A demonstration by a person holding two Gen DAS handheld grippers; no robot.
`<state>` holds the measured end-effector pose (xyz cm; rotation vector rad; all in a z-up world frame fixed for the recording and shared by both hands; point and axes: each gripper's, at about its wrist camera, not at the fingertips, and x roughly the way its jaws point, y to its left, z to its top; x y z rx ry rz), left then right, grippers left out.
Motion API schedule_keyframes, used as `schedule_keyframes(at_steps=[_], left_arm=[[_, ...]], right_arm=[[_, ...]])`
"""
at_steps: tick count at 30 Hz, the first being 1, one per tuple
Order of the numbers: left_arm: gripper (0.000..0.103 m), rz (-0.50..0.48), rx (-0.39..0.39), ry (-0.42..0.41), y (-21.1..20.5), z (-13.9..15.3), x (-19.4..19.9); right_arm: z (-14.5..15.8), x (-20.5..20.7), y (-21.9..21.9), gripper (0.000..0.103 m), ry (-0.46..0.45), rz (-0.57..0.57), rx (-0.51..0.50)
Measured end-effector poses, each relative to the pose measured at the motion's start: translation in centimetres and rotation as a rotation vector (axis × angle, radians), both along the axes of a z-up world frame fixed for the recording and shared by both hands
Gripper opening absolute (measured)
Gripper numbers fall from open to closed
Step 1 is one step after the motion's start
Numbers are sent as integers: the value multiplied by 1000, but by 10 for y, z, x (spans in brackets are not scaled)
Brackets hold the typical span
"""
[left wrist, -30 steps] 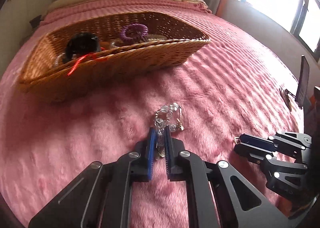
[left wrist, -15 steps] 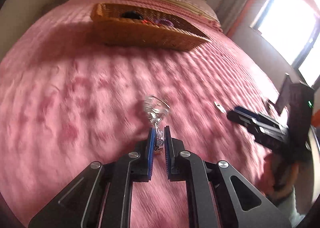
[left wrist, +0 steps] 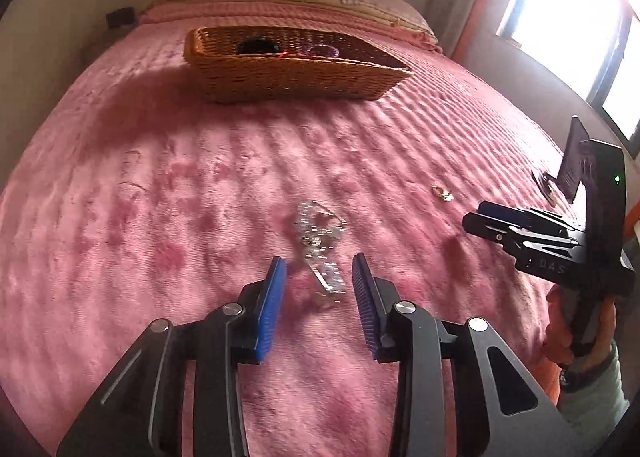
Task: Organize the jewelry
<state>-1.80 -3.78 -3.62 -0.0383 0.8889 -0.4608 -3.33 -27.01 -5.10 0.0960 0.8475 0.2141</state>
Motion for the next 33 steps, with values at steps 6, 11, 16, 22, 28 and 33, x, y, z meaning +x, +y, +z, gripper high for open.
schedule_keyframes(at_steps=[6,11,16,22,28,33], left_arm=[[38,-17,2,32,-4,-9,13],[38,-25,42,10,-15,-9,15],[19,-49,90,-13,-21,-10,7],[7,-61,59,-19,-17,-8,4],[7,-60,-20,-107,-7,20,-6],[7,-66,-55,-212,-2,60,-10]], right_arm=[[3,25,18,43,9,-17,-76],[-1,36,26,28,16,-2,-85],[-2,34,33,14,1,13,-121],[1,24,27,14,-17,2,-93],[24,16,19,14,-53,-8,-34],[59,14,19,14,-119,-7,-24]])
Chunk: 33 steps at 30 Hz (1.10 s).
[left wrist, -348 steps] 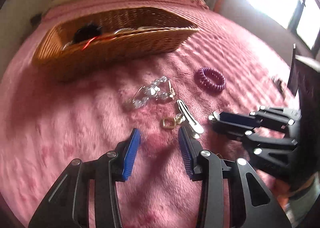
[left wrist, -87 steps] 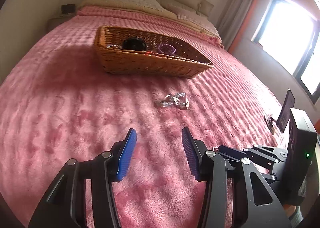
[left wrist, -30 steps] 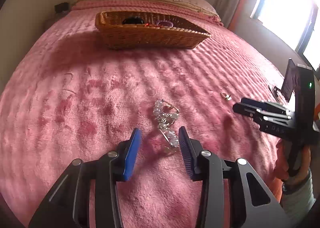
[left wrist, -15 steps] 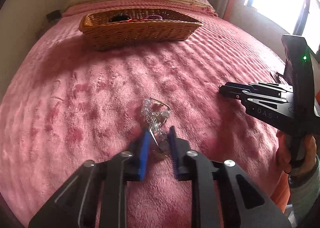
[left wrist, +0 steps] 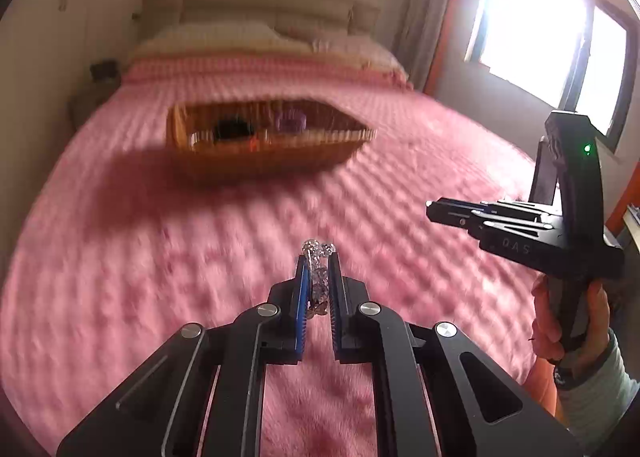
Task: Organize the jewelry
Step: 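Carry the gold ring and crystal bracelet into the basket and open both grippers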
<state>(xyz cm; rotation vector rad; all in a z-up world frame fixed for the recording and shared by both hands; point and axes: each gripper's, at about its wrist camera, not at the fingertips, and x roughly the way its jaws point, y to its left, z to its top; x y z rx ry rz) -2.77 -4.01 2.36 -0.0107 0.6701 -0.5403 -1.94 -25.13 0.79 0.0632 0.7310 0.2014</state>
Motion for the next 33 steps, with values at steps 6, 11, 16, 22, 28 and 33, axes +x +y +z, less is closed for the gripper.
schedule_keyframes(at_steps=[6,11,16,22,28,33], left_arm=[[7,30,-43,-110,1,49,29],[7,73,-78,-130,1,71,88],[7,134,-95,-105,-6,67,157],[7,183,-77,-20,-11,31,227],[7,186,-53,39,-14,-2,252],[8,187,-39,67,-13,-16,259]], right_arm=[[56,29,7,14,-106,6,1],[82,84,18,14,-144,6,-10],[80,157,24,14,-101,2,4],[49,247,22,14,42,16,68],[12,297,26,14,155,28,114],[0,314,33,14,185,9,89]])
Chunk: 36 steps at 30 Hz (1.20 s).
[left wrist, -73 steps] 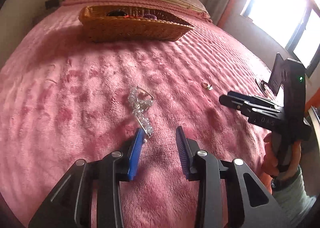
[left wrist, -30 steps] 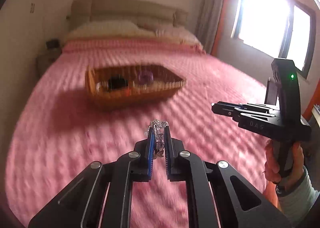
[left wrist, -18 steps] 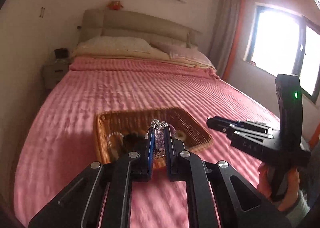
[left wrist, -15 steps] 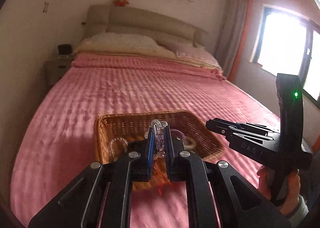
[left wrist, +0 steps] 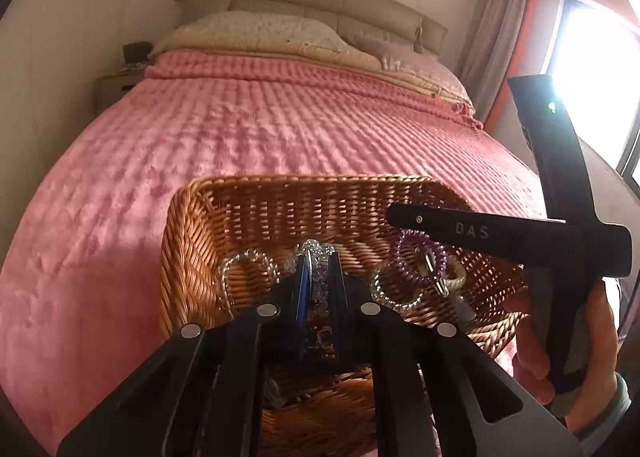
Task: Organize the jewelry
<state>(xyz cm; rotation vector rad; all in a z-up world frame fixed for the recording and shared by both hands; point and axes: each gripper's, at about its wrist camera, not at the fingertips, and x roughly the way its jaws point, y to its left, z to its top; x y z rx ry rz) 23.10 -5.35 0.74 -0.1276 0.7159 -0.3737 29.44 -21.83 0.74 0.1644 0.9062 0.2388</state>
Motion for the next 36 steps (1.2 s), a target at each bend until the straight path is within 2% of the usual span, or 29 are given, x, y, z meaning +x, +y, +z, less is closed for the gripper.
schedule_keyframes(at_steps=[3,4,5,8,9,11,14,15,18,21,22,25,29,32,36], left_arm=[[13,-3,-2,-10,2,2,-2],[20,-4,-7,-17,4,5,-4],[26,-3,-14,-23,5,6,-5],[33,1,-41,-42,9,17,-13],[35,6,-53,-50,11,22,-17],[43,19,-67,-75,17,36,-29],[55,33,-90,-127,25,54,-51],[55,39,-97,-143,28,59,-62],[55,43,-116,-168,34,67,-92],[58,55,-120,-193,38,67,-124],[62,62,-118,-201,38,66,-132],[64,93,-75,-227,38,59,-162],[77,150,-22,-276,35,47,-187],[78,202,11,-315,33,34,-199],[79,255,72,-359,28,21,-207]], right_arm=[[1,-1,1,15,9,9,17],[3,-1,0,15,13,11,26],[5,-2,-2,20,14,7,34],[16,-10,-4,35,-9,-5,30],[20,-14,-5,35,-18,-7,24],[28,-25,-6,35,-32,2,28],[46,-54,-7,35,-74,19,31],[51,-63,-7,35,-91,20,26],[65,-106,-8,47,-163,20,20],[71,-155,-7,48,-235,27,20],[70,-167,-8,48,-252,23,15],[60,-204,-9,51,-314,-12,-19],[38,-239,-10,55,-410,-101,-122],[27,-256,-11,66,-471,-136,-161],[15,-270,-12,70,-514,-149,-189]])
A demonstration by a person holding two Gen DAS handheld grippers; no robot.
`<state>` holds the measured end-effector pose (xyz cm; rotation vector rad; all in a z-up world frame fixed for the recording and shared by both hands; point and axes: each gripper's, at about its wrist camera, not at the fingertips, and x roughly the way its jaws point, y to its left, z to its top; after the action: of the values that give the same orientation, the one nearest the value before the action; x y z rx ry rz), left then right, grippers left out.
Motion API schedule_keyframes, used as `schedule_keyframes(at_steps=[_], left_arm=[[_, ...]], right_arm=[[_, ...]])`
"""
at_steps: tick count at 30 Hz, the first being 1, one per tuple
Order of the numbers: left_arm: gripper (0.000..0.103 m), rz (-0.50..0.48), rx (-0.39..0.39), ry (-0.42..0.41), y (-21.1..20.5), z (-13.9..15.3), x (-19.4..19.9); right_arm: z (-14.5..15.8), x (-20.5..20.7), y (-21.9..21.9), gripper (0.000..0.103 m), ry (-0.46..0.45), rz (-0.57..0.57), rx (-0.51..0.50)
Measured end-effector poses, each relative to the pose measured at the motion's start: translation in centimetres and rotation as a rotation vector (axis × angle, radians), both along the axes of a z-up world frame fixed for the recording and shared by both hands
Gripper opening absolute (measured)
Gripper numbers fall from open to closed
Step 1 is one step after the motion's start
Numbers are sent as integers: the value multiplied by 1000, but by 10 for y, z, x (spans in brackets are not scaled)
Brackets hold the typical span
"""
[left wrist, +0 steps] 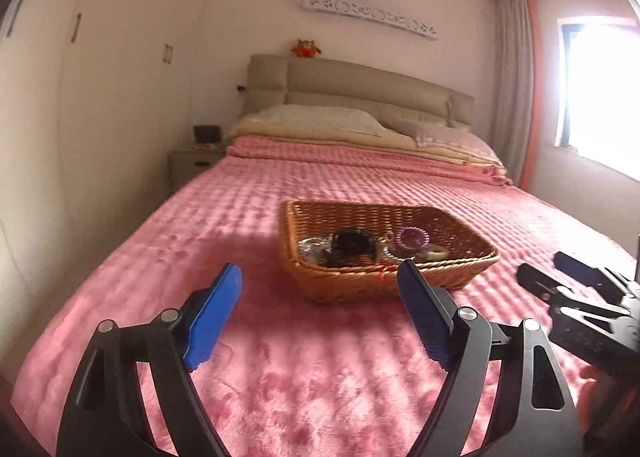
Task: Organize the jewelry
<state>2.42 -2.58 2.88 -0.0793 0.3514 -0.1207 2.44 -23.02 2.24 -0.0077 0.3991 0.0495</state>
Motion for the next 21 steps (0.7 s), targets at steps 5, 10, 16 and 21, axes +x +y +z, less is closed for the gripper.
schedule_keyframes(at_steps=[5,10,16,21], left_arm=[[84,45,39,-41,-3,-6,-9],[91,49,72,-35,-9,-10,-9],[95,57,49,-31,-3,-11,-8],[95,69,47,-17,-2,-12,-6]], right_arm=[[-12,-4,-11,71,-8,-14,36],[-18,-2,-12,75,-2,-17,44],[-17,-8,-4,80,-31,-15,11],[-17,-11,-1,82,-38,-20,-9]])
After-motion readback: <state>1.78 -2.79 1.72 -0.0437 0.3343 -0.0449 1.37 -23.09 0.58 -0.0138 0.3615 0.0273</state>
